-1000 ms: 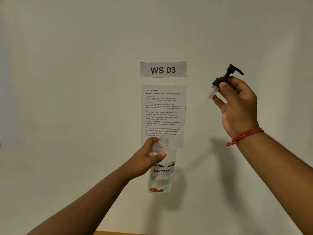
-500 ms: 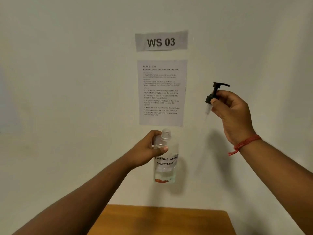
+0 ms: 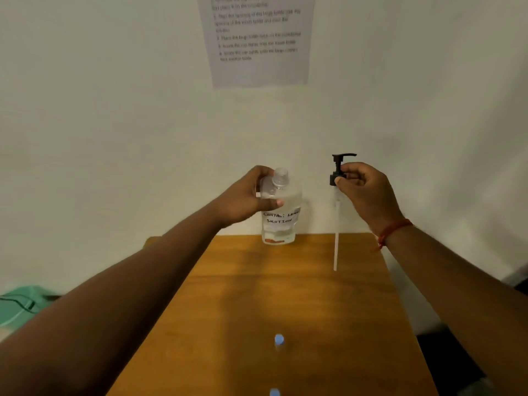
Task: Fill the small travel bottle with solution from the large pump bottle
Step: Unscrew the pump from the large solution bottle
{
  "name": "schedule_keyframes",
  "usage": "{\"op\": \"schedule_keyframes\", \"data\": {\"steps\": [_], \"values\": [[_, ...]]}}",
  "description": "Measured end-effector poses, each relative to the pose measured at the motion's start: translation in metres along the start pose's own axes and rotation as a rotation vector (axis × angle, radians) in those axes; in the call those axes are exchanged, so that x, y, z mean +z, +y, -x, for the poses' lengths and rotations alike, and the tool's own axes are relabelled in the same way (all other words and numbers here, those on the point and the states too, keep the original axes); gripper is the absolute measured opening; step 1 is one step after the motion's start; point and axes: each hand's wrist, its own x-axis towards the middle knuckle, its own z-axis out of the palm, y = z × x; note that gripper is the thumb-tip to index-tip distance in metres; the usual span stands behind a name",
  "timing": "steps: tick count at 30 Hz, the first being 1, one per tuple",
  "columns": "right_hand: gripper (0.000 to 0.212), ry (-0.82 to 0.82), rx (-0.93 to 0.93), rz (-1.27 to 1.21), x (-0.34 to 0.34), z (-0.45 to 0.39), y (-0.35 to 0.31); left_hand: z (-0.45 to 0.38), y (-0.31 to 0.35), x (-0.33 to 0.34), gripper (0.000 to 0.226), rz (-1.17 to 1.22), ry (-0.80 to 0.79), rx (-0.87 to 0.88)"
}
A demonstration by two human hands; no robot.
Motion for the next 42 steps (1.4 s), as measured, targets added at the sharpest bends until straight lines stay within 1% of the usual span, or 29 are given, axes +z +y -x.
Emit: {"op": "schedule_keyframes", "data": {"steps": [5,14,22,27,34,42], "values": [[0.024,-0.038,0.146,0.074,0.015,0.03,0.068,0.002,-0.047,0.029,0.06,-0.025,-0.031,-0.066],[0.029,-0.153,0.432,0.199,0.037,0.074,0.162,0.007,-0.126,0.074,0.065,0.005,-0.116,-0.221],[0.037,-0.263,0.578,0.388,0.045,0.098,0.229,0.007,-0.165,0.1,0.066,0.033,-0.177,-0.277],[0.033,-0.338,0.666,0.465,0.041,0.111,0.254,0.008,-0.179,0.11,0.067,0.013,-0.198,-0.292],[0.012,-0.397,0.706,0.545,0.047,0.117,0.271,0.008,-0.19,0.114,0.068,-0.006,-0.243,-0.3],[0.015,-0.469,0.719,0.593,0.05,0.114,0.274,0.008,-0.199,0.112,0.066,0.001,-0.271,-0.293]]}}
